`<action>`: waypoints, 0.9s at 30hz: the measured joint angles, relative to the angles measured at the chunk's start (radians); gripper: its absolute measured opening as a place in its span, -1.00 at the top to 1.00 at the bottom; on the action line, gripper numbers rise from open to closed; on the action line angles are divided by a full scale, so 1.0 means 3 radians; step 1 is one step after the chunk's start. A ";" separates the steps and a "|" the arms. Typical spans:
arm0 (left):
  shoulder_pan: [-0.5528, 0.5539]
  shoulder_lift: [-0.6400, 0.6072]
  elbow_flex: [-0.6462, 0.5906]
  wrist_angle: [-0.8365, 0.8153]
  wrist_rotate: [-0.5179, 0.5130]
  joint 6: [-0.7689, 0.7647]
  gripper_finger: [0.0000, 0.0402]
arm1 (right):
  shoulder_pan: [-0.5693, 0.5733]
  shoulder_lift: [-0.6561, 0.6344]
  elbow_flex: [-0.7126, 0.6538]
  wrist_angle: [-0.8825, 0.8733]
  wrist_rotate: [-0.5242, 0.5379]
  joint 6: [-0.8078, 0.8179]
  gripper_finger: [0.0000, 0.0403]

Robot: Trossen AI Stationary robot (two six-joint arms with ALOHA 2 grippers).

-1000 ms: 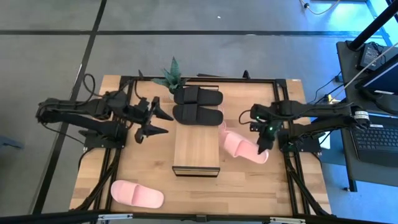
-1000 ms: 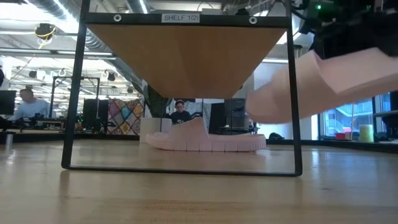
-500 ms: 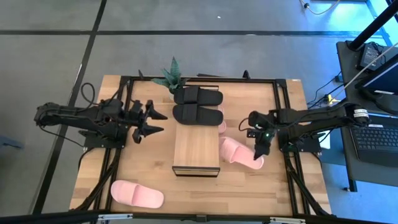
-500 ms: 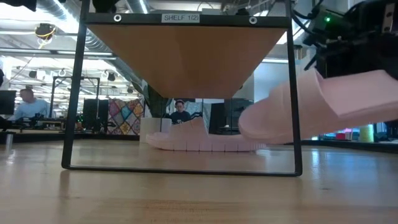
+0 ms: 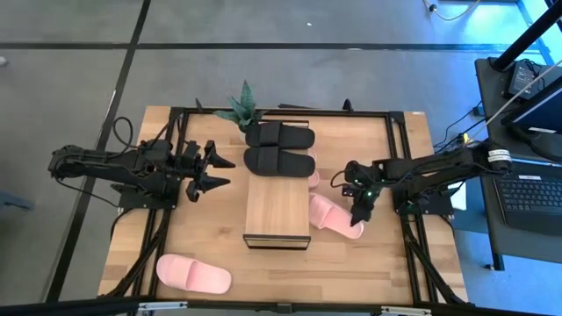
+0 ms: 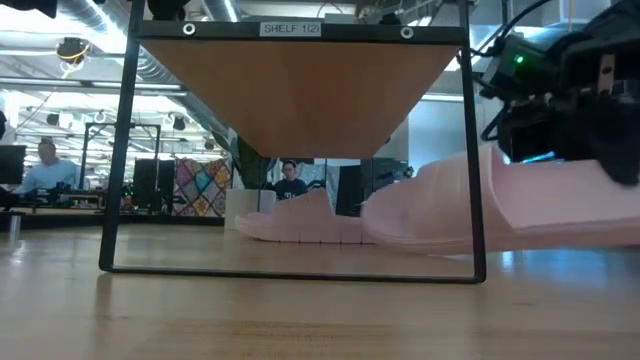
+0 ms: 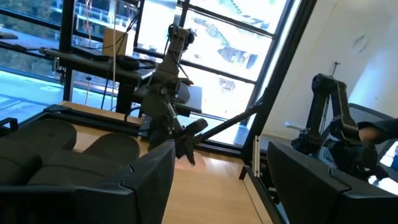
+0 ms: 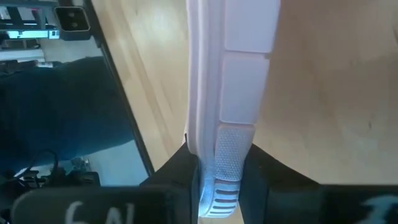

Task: Pick and place slides into the shelf
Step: Put the pink slide under the shelf

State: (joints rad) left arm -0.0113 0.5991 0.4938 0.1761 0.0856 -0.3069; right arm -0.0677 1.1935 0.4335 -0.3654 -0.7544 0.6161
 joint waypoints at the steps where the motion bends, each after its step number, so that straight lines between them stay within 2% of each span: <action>1: 0.0000 0.0000 0.0000 0.0000 -0.0001 0.0000 -0.22 | 0.0000 0.0068 0.0000 0.0057 0.0001 0.0000 0.64; 5: 0.0000 0.0000 0.0000 -0.0001 0.0000 -0.0001 -0.22 | 0.0000 0.0313 0.0000 0.0324 0.0019 -0.0024 0.64; 8: 0.0000 0.0001 0.0000 -0.0008 0.0000 -0.0001 -0.22 | 0.0000 0.0423 0.0000 0.0355 0.0169 -0.0094 0.64; 15: 0.0000 0.0001 0.0000 -0.0010 0.0000 0.0000 -0.22 | 0.0001 0.0464 0.0001 0.0328 0.0477 -0.0147 0.40; 27: 0.0000 0.0003 0.0000 -0.0028 0.0003 0.0005 -0.22 | 0.0001 0.0464 0.0001 0.0327 0.0510 -0.0075 0.35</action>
State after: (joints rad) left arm -0.0113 0.5999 0.4938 0.1677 0.0864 -0.3054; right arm -0.0673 1.3327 0.4339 -0.2672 -0.6014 0.5934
